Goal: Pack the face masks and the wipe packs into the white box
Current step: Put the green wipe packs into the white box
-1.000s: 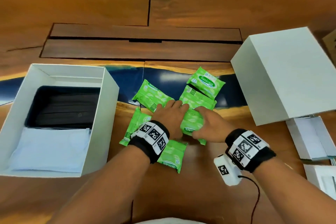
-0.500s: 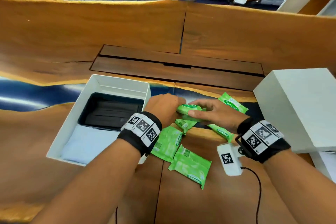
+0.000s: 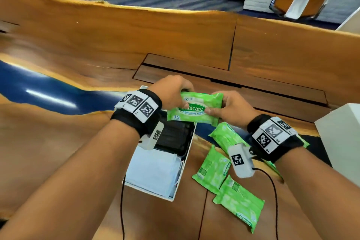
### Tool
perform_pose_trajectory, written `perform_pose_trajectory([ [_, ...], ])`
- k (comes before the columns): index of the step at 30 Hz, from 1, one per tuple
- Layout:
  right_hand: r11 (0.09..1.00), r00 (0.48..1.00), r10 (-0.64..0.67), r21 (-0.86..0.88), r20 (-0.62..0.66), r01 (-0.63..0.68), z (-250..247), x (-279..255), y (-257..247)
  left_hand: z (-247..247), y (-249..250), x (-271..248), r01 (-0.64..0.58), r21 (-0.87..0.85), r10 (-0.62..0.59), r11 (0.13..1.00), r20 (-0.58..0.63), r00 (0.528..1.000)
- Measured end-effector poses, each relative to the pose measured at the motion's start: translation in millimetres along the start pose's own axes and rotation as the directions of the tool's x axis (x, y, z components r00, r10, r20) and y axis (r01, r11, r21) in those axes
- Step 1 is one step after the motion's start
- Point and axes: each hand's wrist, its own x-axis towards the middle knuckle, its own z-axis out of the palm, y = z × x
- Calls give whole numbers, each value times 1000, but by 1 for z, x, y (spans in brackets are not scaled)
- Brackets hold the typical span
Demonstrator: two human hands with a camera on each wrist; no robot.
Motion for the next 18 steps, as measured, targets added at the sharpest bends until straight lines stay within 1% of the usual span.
perform_pose_trajectory([
  [3, 1000, 1000, 13, 16, 1, -13, 14, 22, -3, -11, -20, 8, -9, 16, 9, 1000, 8, 1000],
  [6, 1000, 999, -8, 0, -45, 8, 29, 45, -4, -16, -41, 19, -2, 54, 4, 999, -31, 1000],
  [8, 998, 996, -31, -64, -82, 26, 37, 59, -2, -13, -52, 27, 5, 86, 1, 996, -73, 997],
  [10, 985, 991, -48, -169, -121, 27, 43, 69, 4, -4, -63, 35, 24, 95, -15, 995, -94, 995],
  [12, 965, 990, -24, -262, -139, -14, 45, 75, 9, 10, -73, 43, 45, 86, -38, 995, -87, 996],
  [14, 948, 991, 52, -305, -123, -88, 43, 77, 15, 27, -81, 51, 59, 72, -53, 996, -76, 996],
  [15, 949, 987, 122, -278, -103, -147, 42, 77, 18, 35, -84, 54, 63, 69, -57, 996, -80, 995],
  [17, 943, 956, 289, -158, -54, -294, 40, 75, 26, 47, -85, 63, 63, 74, -56, 995, -97, 994],
  [18, 929, 933, 358, -91, -25, -359, 40, 75, 31, 52, -84, 68, 60, 80, -53, 995, -85, 995],
])
